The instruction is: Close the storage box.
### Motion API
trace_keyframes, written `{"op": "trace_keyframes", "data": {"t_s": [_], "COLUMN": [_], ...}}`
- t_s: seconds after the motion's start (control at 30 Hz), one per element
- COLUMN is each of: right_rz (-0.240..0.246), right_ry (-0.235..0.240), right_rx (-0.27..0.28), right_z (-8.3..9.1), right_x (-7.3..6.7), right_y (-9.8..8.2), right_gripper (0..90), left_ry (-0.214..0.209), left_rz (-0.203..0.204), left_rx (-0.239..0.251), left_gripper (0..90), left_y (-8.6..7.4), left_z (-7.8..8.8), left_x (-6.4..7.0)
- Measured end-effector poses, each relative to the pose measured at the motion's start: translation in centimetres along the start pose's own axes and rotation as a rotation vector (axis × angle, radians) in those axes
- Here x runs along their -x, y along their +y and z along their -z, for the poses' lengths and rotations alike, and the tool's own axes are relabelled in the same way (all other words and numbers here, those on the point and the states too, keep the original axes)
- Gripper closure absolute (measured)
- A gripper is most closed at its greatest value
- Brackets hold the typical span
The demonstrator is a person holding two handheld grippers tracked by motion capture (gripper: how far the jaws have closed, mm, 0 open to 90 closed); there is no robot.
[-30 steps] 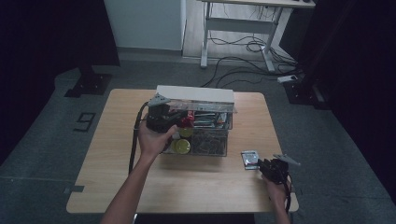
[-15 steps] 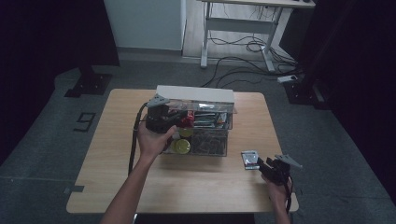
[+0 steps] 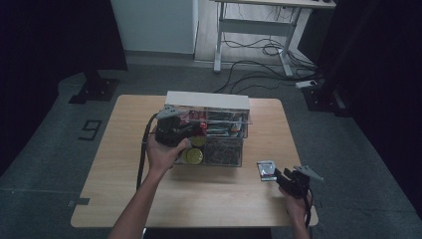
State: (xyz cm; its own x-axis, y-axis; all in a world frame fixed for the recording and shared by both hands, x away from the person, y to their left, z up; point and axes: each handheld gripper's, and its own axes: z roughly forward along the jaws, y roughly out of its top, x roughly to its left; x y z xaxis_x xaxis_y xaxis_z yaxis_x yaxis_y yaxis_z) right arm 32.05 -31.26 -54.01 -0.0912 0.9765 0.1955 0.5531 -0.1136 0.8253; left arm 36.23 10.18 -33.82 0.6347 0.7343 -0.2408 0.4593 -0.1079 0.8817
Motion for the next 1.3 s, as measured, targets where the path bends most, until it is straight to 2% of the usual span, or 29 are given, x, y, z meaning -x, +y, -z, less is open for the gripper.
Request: {"op": "trace_keyframes", "data": {"t_s": [0.77,1.3], "right_rz": [-0.010,-0.020], "right_ry": [0.000,-0.006], "right_rx": [-0.005,-0.015], "right_z": [0.0,-0.1], "right_x": [0.4,0.7], "right_y": [-0.2,-0.4], "right_gripper": [53.2,53.2], "left_ry": [-0.015,-0.023], "left_rz": [0.005,0.023], "left_rx": [-0.001,-0.012], "left_gripper": [90.0,90.0], "left_y": [-1.4,-2.6], "left_z": [0.6,0.1], "left_x": [0.2,-0.2]}}
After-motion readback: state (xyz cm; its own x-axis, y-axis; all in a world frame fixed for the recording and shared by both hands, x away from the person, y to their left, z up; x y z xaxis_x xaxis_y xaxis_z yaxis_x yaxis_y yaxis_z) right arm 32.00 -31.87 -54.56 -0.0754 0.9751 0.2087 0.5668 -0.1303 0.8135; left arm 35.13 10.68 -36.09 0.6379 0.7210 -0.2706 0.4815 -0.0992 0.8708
